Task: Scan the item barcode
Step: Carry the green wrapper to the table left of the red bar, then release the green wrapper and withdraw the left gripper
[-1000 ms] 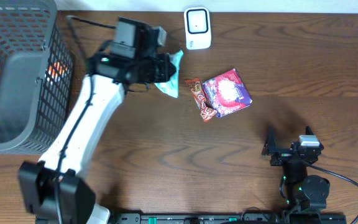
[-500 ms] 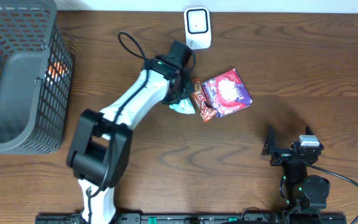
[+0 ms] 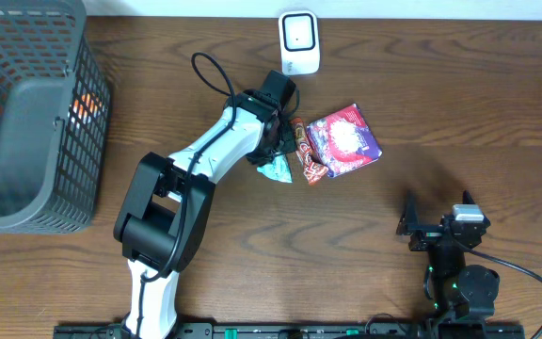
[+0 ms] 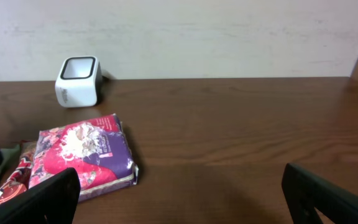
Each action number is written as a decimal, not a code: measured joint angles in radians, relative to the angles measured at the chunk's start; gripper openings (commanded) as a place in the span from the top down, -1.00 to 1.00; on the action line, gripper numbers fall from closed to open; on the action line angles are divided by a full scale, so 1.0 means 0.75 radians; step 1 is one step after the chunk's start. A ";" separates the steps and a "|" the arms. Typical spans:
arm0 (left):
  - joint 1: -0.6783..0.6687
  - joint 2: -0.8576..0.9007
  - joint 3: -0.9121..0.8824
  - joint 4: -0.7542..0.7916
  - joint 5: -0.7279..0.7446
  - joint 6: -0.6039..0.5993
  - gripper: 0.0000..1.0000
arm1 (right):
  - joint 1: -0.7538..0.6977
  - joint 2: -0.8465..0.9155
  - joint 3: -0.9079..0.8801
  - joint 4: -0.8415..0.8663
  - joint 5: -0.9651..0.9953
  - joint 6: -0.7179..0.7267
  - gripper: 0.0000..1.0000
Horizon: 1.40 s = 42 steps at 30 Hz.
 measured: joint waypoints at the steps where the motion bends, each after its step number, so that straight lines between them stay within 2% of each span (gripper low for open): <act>1: 0.001 -0.002 0.002 0.000 -0.001 0.013 -0.50 | 0.000 0.000 0.000 0.000 0.000 0.000 -0.99; 6: 0.015 -0.060 0.015 0.000 0.000 0.082 -0.66 | 0.000 0.000 0.000 0.000 0.000 0.000 -0.99; 11: 0.062 -0.281 0.027 -0.006 -0.001 0.117 -0.82 | 0.000 0.000 0.000 0.001 0.001 -0.001 -0.99; 14: 0.090 -0.416 0.051 -0.013 -0.005 0.120 -0.98 | 0.000 0.000 0.000 0.000 0.000 0.000 -0.98; 19: 0.113 -0.586 0.060 -0.119 -0.009 0.181 -0.96 | 0.000 0.000 0.000 0.000 0.000 0.000 -0.98; 27: 0.113 -0.622 0.060 -0.239 -0.009 0.385 -0.96 | 0.000 0.000 0.000 0.000 0.000 0.000 -0.99; 42: 0.113 -0.622 0.060 -0.391 -0.090 0.460 -0.96 | 0.000 0.000 0.000 0.000 0.000 0.000 -0.98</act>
